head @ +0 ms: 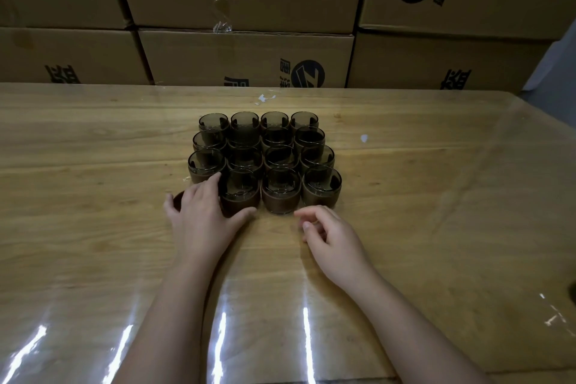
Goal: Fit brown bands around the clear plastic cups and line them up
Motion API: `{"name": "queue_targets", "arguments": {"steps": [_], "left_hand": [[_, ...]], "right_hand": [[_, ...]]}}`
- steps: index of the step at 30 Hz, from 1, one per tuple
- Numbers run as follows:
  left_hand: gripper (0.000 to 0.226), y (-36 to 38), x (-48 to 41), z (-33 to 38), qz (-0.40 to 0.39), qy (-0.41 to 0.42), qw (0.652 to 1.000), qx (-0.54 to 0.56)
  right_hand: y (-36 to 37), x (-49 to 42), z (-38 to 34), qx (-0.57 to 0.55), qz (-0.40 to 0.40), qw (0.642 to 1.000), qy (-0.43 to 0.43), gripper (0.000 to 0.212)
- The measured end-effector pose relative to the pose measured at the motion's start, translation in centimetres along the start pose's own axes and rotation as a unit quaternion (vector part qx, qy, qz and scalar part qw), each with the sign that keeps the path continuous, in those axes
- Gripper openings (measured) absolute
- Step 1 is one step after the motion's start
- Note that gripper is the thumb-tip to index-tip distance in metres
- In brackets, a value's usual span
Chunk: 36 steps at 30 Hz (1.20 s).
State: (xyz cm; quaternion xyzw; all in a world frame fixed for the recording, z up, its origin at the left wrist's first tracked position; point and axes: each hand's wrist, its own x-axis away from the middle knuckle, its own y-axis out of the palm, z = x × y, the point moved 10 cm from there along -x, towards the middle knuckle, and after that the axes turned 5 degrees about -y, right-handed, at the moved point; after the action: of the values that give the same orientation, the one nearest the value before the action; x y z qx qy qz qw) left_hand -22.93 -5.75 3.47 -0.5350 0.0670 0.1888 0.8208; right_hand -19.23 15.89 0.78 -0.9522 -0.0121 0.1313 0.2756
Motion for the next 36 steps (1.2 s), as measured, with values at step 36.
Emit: {"name": "queue_targets", "arguments": {"steps": [36], "left_hand": [[0.026, 3.2, 5.4, 8.6, -0.136, 0.237, 0.954, 0.125]], "right_hand": [[-26.9, 14.1, 7.8, 0.355, 0.164, 0.818, 0.422, 0.043]]}}
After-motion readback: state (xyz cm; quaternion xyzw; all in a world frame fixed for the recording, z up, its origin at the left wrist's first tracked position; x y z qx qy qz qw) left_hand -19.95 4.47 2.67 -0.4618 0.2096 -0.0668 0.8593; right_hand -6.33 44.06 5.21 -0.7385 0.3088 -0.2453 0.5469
